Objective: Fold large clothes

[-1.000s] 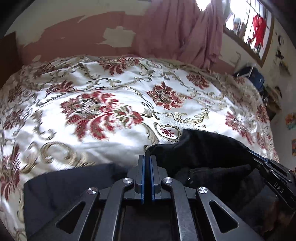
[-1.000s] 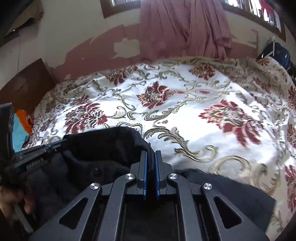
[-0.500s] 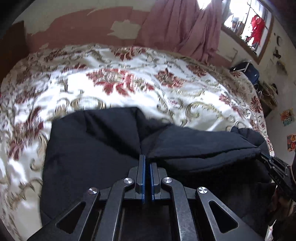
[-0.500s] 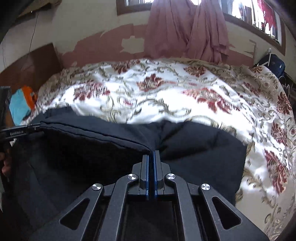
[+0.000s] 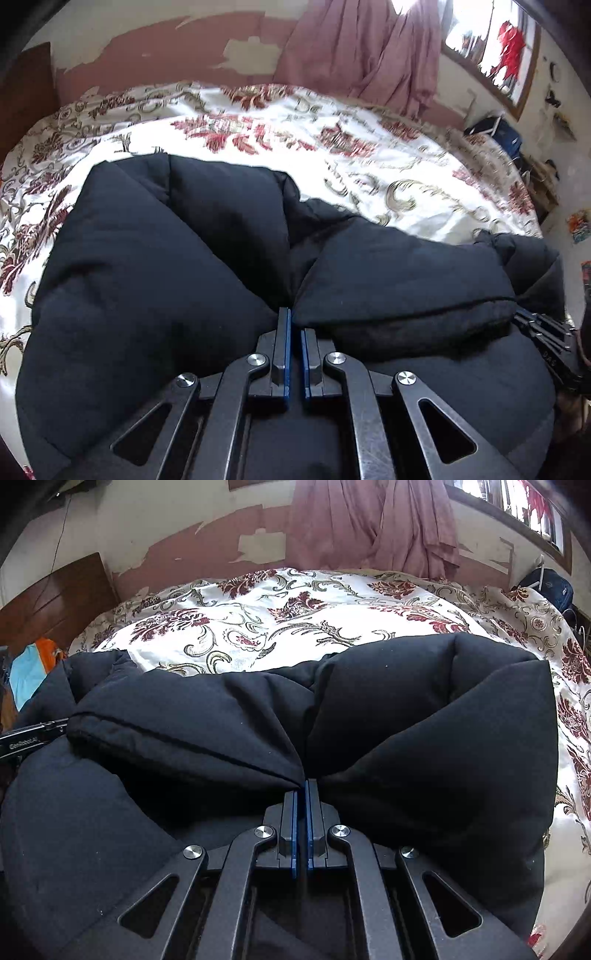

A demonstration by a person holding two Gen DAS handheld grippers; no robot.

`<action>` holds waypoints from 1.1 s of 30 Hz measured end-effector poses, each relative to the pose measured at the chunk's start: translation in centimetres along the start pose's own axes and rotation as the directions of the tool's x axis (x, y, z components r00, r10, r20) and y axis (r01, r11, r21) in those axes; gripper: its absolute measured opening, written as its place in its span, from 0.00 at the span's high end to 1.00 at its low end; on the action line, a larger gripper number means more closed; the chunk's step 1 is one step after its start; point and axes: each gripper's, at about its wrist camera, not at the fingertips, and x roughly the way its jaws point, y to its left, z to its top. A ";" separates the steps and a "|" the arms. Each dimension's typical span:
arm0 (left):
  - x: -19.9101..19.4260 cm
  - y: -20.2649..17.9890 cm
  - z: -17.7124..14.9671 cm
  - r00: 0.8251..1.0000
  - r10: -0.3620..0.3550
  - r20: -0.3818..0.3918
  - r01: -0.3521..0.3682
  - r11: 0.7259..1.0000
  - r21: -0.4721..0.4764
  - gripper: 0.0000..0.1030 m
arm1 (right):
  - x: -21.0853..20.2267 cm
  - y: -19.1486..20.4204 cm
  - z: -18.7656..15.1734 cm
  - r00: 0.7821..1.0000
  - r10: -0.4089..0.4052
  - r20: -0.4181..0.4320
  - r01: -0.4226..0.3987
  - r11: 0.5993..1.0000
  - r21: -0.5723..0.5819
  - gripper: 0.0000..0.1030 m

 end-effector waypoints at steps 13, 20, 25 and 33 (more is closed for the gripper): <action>-5.7 -4.6 2.8 0.974 -0.177 0.144 0.167 0.983 0.078 0.90 | -0.8 0.4 0.0 1.000 -0.018 0.024 0.018 1.000 -0.025 0.97; 2.0 -6.5 2.6 0.984 -0.170 -0.056 0.174 0.983 0.067 0.90 | -4.4 0.0 1.2 0.998 0.043 0.042 -0.041 0.999 -0.036 0.95; 2.2 -4.6 1.5 0.967 -0.254 -0.033 0.254 0.967 -0.002 0.90 | -7.0 -0.6 5.1 0.982 0.174 0.072 -0.176 0.984 0.018 0.94; 2.7 -4.2 1.0 0.962 -0.267 -0.064 0.268 0.963 0.017 0.90 | 2.5 3.2 6.0 0.932 0.274 -0.236 -0.255 0.961 0.105 0.92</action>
